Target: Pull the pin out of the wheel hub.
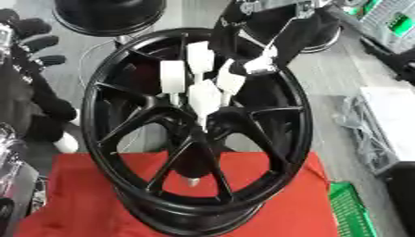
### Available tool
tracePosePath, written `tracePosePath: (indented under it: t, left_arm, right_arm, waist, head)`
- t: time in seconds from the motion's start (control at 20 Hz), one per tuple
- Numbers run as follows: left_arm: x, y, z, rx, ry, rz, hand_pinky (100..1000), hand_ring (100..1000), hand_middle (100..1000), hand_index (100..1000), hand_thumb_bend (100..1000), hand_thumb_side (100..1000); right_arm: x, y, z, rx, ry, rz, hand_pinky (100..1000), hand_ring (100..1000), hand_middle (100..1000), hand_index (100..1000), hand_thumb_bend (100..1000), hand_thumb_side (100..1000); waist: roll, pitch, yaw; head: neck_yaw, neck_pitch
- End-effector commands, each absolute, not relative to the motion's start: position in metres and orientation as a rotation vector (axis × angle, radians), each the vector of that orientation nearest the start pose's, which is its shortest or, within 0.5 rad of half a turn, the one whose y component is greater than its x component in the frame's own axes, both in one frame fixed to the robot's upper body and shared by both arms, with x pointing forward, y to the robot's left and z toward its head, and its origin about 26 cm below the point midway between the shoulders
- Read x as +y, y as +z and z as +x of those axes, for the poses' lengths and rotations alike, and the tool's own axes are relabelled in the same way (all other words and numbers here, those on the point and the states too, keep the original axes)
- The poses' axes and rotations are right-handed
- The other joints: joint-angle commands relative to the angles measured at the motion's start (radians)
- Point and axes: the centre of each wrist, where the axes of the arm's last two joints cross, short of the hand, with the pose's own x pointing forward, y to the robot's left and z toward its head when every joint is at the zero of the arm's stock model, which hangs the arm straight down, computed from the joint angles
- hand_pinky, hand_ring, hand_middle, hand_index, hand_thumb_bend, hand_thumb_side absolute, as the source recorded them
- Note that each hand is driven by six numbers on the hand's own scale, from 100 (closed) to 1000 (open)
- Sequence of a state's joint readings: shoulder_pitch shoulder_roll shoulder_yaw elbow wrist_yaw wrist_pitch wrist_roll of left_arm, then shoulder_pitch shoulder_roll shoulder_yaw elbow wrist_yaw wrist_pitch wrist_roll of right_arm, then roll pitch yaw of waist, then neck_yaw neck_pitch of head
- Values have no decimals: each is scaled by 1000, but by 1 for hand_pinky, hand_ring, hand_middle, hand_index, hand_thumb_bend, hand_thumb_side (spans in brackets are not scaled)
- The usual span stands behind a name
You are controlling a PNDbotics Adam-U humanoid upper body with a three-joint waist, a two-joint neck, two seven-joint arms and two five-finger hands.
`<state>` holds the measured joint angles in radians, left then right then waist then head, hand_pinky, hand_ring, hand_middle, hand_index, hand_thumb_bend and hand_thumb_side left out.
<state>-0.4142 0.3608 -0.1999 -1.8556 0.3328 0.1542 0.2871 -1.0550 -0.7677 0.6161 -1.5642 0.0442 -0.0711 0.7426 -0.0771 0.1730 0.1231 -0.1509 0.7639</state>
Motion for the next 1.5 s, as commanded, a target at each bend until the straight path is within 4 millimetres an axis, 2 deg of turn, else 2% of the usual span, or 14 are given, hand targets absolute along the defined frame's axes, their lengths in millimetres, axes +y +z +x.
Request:
tracePosePath:
  t: [0.05,0.35,0.55,0.7,1.5]
  left_arm:
    - [216,191,326,-2026,-133,-94,677,761,703,720,165,735]
    - [219,189,326,-2021,-129,-81,676,761,703,720,162,734]
    - [221,188,326,-2015,-127,-68,675,762,701,717,159,737]
    - [222,188,326,-2013,-127,-60,675,762,701,717,158,738]
    - [222,188,326,-2010,-131,-55,673,765,700,716,157,741]
  right_arm:
    - [-192,319,383,-1583,2017,-237,783,653,627,822,193,430]
    - [-188,311,383,-1553,2034,-197,785,662,637,827,208,420]
    - [-183,313,381,-1557,2054,-205,782,660,633,824,226,471]
    - [-179,319,378,-1576,2073,-216,773,644,614,823,227,471]
    - [-169,320,374,-1588,2071,-242,747,614,586,819,232,461]
  waist:
    - [1,-28,-2]
    - [-1,-34,-8]
    - [2,-31,-14]
    - [4,-28,-17]
    - [6,-22,-18]
  head:
    - [-8,6]
    - [-3,6]
    - [20,6]
    - [30,6]
    - [36,6]
